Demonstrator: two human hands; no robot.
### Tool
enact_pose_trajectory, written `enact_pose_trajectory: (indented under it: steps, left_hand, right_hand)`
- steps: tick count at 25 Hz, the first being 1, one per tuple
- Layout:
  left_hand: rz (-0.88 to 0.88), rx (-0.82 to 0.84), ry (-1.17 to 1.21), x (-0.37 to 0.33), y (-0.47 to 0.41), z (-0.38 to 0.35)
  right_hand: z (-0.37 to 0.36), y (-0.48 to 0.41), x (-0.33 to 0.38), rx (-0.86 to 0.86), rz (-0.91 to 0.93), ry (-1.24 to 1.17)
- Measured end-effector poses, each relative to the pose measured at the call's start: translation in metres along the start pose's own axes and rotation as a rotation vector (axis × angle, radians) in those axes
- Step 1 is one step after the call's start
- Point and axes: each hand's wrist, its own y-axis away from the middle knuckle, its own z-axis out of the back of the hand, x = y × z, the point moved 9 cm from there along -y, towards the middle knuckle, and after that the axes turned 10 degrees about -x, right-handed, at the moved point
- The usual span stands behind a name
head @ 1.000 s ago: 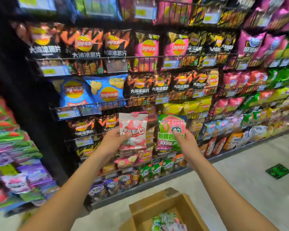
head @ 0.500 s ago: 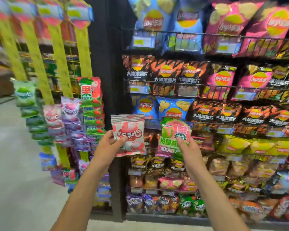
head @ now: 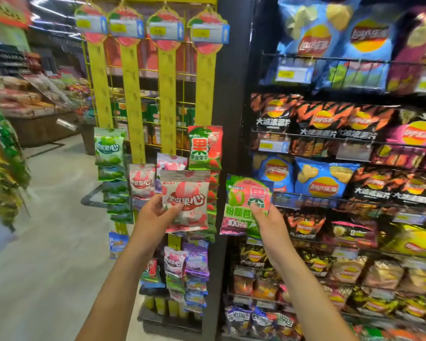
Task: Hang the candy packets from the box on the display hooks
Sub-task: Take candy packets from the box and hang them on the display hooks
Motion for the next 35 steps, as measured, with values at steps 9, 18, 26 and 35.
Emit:
enact_pose_trajectory:
  steps: [9,18,26,35]
  left_hand:
    - [-0.019,0.053,0.07,0.02,-0.109,0.084]
    - [0.014,0.159,0.094,0.016,-0.155,0.1]
    - [0.011,0.179,0.125,0.01,-0.164,0.103]
    - [0.033,0.152,0.07,0.03,-0.171,0.111]
  right_hand:
    - [-0.119,-0.013,0.014,-0.131,0.013,-0.016]
    - [-0.153,-0.102,0.138,-0.23,0.213,0.052]
    - [-0.16,-0.161,0.139,-0.273,0.167,0.142]
    - [-0.156,-0.135,0.128,-0.338,0.215,0.312]
